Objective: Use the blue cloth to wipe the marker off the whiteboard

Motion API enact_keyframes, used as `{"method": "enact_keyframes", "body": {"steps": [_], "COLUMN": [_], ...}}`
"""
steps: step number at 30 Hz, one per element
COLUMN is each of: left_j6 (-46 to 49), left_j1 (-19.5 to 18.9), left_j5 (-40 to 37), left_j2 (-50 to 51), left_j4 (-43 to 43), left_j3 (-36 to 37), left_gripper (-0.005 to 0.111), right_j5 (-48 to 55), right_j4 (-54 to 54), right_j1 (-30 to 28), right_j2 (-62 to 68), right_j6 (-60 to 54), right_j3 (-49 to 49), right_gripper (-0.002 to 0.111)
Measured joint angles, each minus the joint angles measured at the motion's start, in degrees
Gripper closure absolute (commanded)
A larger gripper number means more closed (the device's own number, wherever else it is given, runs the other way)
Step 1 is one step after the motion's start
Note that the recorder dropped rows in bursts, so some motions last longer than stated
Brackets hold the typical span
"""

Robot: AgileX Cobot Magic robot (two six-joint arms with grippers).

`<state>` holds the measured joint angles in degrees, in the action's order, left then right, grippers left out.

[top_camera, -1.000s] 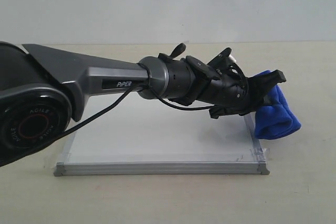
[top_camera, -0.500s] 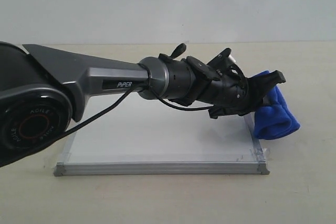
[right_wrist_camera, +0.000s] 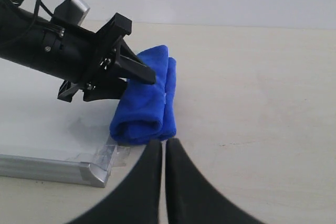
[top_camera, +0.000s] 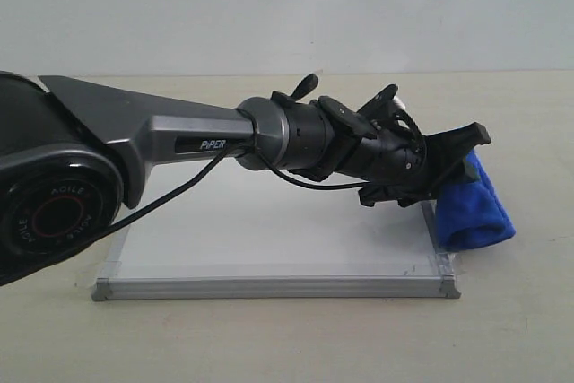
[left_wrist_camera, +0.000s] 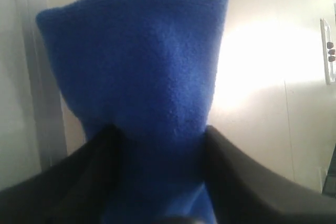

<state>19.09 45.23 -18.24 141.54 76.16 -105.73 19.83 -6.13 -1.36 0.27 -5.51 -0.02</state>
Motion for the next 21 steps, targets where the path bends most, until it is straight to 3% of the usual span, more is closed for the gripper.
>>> {"method": "enact_keyframes", "body": {"steps": [11,16,18,21], "left_j6": [-1.02,-1.02,-1.02,-1.02], "left_j1": [-0.13,-2.88,-4.46,-6.55], "left_j5": [-0.54,-3.75,-5.84,-8.45], "left_j2": [-0.32,-3.02,-4.55,-6.22], "left_j4": [0.0,-0.21,-0.21,-0.21], "left_j3": [0.0,0.0,0.0,-0.04], "left_gripper": [0.039,0.039,0.044,0.063], "right_j5": [0.0,0.0,0.0,0.0], "right_j4": [0.0,0.0,0.0,0.0], "right_j1": [0.0,0.0,0.0,0.0], "right_j2": [0.0,0.0,0.0,0.0], "right_j6": [0.0,0.0,0.0,0.0], "right_j3": [0.0,0.0,0.0,0.0], "right_gripper": [0.108,0.108,0.108,0.108]}}
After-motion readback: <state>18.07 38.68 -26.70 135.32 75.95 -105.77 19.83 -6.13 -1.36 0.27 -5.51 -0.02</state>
